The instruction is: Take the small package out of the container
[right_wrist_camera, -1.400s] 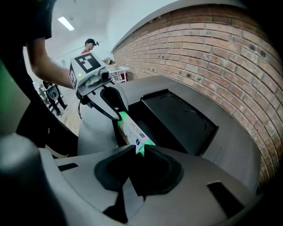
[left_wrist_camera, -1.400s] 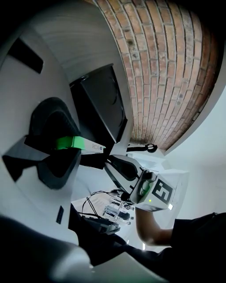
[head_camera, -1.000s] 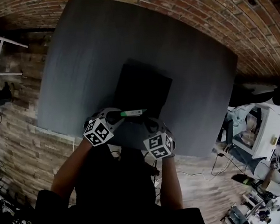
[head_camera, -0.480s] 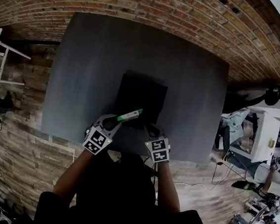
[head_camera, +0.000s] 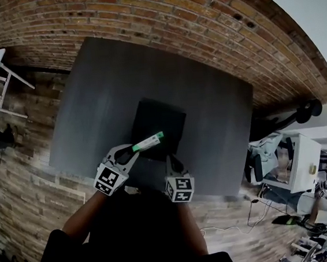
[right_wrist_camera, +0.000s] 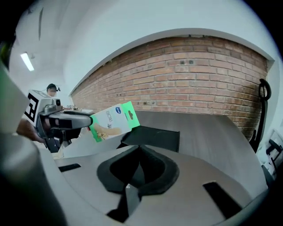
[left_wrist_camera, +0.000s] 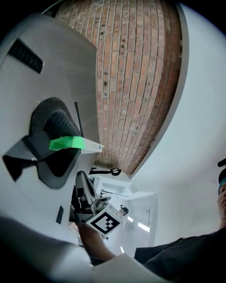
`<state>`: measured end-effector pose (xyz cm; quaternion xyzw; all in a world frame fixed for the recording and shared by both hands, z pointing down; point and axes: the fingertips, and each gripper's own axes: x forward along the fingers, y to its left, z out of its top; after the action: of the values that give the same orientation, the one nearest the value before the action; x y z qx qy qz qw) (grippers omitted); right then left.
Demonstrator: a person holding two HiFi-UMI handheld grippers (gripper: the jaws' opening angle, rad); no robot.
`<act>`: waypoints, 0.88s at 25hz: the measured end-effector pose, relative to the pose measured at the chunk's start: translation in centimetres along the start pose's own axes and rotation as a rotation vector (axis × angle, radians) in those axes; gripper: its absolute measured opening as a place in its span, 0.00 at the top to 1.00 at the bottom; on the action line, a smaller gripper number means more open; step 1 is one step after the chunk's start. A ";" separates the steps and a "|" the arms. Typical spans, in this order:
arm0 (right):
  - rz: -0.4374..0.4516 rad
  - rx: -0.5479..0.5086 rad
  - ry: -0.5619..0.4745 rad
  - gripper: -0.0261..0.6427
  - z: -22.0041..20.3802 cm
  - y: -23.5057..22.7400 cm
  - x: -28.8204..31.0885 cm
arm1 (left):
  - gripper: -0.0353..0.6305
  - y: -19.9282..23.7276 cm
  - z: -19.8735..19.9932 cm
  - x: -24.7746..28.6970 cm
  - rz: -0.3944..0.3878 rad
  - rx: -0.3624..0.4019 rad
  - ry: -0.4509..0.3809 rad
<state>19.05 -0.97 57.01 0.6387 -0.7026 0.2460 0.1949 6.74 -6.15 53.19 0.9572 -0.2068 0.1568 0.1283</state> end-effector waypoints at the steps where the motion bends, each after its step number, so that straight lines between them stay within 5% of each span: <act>1: -0.010 0.010 -0.024 0.92 0.5 0.1 -0.5 | 0.79 -0.2 0.4 -0.3 0.005 -0.004 -0.009; 14: -0.069 0.120 -0.265 0.92 6.9 0.5 -6.5 | 0.79 -1.3 7.0 -5.1 0.057 -0.061 -0.206; 22: -0.076 0.122 -0.344 0.92 8.3 1.3 -8.2 | 0.79 -1.7 6.6 -5.1 0.068 -0.064 -0.218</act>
<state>18.97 0.77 45.43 0.7081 -0.6846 0.1676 0.0420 4.69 -4.88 45.01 0.9564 -0.2570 0.0494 0.1300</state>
